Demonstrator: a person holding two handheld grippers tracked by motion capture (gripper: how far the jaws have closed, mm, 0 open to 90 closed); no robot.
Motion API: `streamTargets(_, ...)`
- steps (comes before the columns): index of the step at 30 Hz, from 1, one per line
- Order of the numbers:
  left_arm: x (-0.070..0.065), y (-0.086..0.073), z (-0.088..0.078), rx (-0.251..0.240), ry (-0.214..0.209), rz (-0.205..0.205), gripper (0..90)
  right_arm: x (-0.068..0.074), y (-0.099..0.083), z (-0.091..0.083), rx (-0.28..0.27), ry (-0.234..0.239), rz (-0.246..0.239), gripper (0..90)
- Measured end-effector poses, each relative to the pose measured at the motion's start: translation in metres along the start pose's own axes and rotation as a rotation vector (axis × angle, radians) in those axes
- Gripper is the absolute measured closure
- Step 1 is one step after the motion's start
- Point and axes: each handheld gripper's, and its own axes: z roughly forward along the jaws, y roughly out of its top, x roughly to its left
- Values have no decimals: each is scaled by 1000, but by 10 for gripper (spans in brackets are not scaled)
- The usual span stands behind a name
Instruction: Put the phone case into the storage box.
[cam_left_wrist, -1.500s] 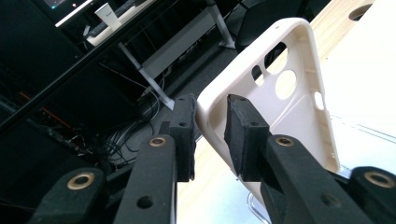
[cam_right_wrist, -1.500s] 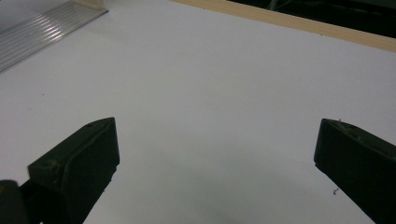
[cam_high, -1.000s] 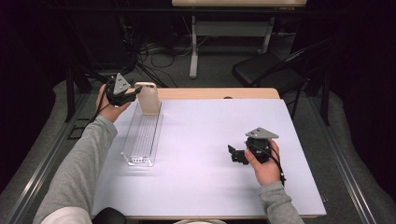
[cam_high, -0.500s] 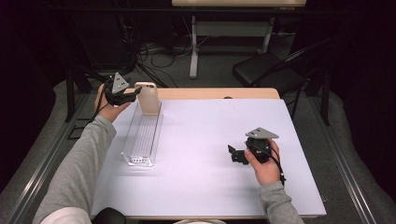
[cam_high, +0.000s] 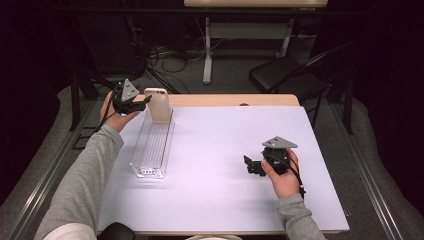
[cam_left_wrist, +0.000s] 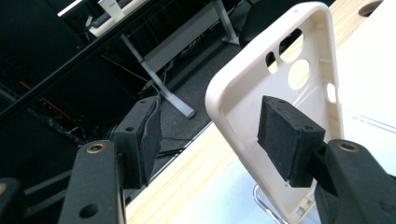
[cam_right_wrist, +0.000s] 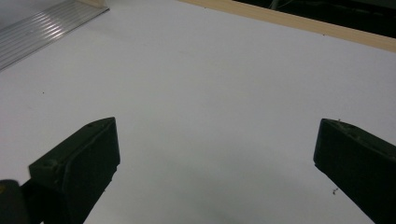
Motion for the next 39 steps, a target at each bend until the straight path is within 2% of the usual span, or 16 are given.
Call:
streamTargets(14, -1, 4, -7, 18, 19, 10, 414, 0, 1, 0, -12, 1, 0, 4)
streamTargets(18, -2, 5, -10, 18, 10, 8, 412, 0, 1, -1, -14, 3, 3, 4)
streamTargets(20, -3, 7, -11, 26, 3, -13, 409, -1, 1, -1, -12, 2, 4, 4)
streamTargets(23, -4, 8, -12, 41, -1, -20, 409, -1, 1, -1, -15, 2, 8, 5)
streamTargets(26, -6, 9, -14, 69, 4, -34, 410, -1, 1, -1, -15, 2, 2, 5)
streamTargets(28, -7, 11, -15, 84, 3, -58, 410, -1, 1, -1, -15, 3, 1, 5)
streamTargets(31, -8, 14, -17, 91, 11, -67, 410, -1, 1, 0, -17, 3, 3, 5)
streamTargets(34, -6, 16, -19, 96, 8, -100, 408, -1, 1, 0, -18, 4, 1, 5)
streamTargets(39, -1, 19, -24, 86, 3, -181, 370, -1, 1, 0, -17, 3, 0, 8)
